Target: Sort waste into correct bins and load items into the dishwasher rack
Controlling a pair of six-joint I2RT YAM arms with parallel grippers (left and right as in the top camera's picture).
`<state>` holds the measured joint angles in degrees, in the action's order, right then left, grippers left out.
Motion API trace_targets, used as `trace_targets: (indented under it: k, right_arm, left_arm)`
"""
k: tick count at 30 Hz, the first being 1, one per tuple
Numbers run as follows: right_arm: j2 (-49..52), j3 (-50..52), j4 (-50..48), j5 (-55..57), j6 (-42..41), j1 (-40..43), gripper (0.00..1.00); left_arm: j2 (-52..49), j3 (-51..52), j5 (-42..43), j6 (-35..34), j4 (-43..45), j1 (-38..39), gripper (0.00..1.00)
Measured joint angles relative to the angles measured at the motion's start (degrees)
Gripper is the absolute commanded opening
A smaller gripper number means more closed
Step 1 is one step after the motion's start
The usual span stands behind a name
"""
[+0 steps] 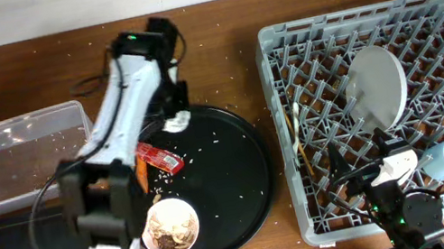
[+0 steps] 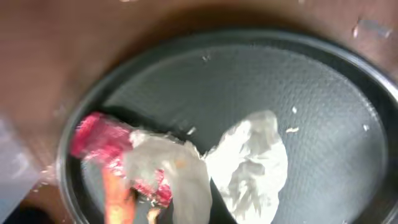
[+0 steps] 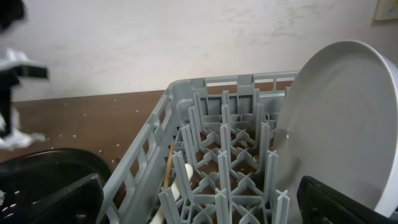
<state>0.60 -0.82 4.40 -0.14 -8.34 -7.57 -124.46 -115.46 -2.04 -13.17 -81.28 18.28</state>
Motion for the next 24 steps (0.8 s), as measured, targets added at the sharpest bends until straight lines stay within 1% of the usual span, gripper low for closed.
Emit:
trace_targets:
  k: [1,2,3,4,5,6,7,8,9,10,11,13,15,17,18,19,20,22,23,24]
  right_arm:
    - [-0.02,0.0,0.0,0.0,0.0,0.0,0.99]
    - [-0.02,0.0,0.02,0.0,-0.02,0.0,0.99]
    - [-0.02,0.0,0.02,0.0,0.0,0.0,0.99]
    - [-0.02,0.0,0.02,0.0,-0.02,0.0,0.99]
    - [-0.02,0.0,0.02,0.0,0.0,0.0,0.99]
    - [-0.02,0.0,0.0,0.0,-0.02,0.0,0.99]
    - [-0.02,0.0,0.02,0.0,-0.02,0.0,0.99]
    - [-0.02,0.0,0.02,0.0,0.0,0.0,0.99]
    - [0.0,0.0,0.0,0.0,0.0,0.0,0.99]
    - [0.02,0.0,0.0,0.0,-0.02,0.0,0.99]
    - [0.02,0.0,0.0,0.0,-0.02,0.0,0.99]
    - [0.04,0.0,0.0,0.0,0.0,0.0,0.99]
    - [0.02,0.0,-0.04,0.0,0.0,0.0,0.99]
    - [0.02,0.0,0.0,0.0,0.0,0.0,0.99]
    - [0.02,0.0,0.0,0.0,0.02,0.0,0.99]
    - [0.02,0.0,0.0,0.0,0.0,0.0,0.99]
    - [0.02,0.0,0.0,0.0,-0.02,0.0,0.99]
    - [-0.02,0.0,0.0,0.0,-0.02,0.0,0.99]
    - [0.02,-0.02,-0.09,0.0,-0.02,0.0,0.99]
    - [-0.02,0.0,0.0,-0.02,-0.02,0.0,0.99]
  left_arm:
    - [2.34,-0.28,-0.68,-1.11,-3.39,-1.92,0.0]
    - [6.16,-0.44,-1.88,-2.21,-5.62,-7.21,0.01]
    - [7.52,-0.61,-2.14,-2.58,-6.14,-10.75,0.01]
    - [8.76,-0.68,-2.71,-3.02,-6.47,-17.25,0.01]
    - [8.83,-0.68,-2.97,-3.3,-5.95,-22.99,0.0]
    - [9.14,0.68,-2.56,-3.34,-3.39,-26.12,0.01]
    - [9.51,4.33,-2.45,-3.08,0.5,-28.68,0.01]
    - [9.51,8.35,-2.49,-2.86,3.17,-29.57,0.04]
    - [9.44,13.42,-2.49,-2.69,6.64,-29.62,0.21]
    - [9.18,16.37,-2.29,-2.29,7.65,-29.62,0.42]
    - [9.18,17.07,-2.21,-2.32,7.39,-29.68,0.46]
    - [9.29,16.11,-1.25,-1.53,2.62,-29.68,0.65]
    - [12.81,15.8,-0.28,-1.46,0.31,-29.44,0.65]
    - [19.91,14.93,0.11,-2.51,-1.01,-27.47,0.64]
    - [21.53,14.43,0.09,-2.93,-1.79,-25.81,0.61]
    - [21.92,14.47,-0.28,-3.89,-2.27,-20.98,0.59]
    - [21.81,14.86,-0.5,-4.9,-1.88,-19.21,0.59]
    - [21.79,20.68,-0.98,-6.45,-0.35,-11.96,0.59]
    - [21.84,23.39,-1.18,-7.5,1.33,-10.01,0.6]
    - [22.25,29.22,-0.9,-8.9,4.96,-7.96,0.57]
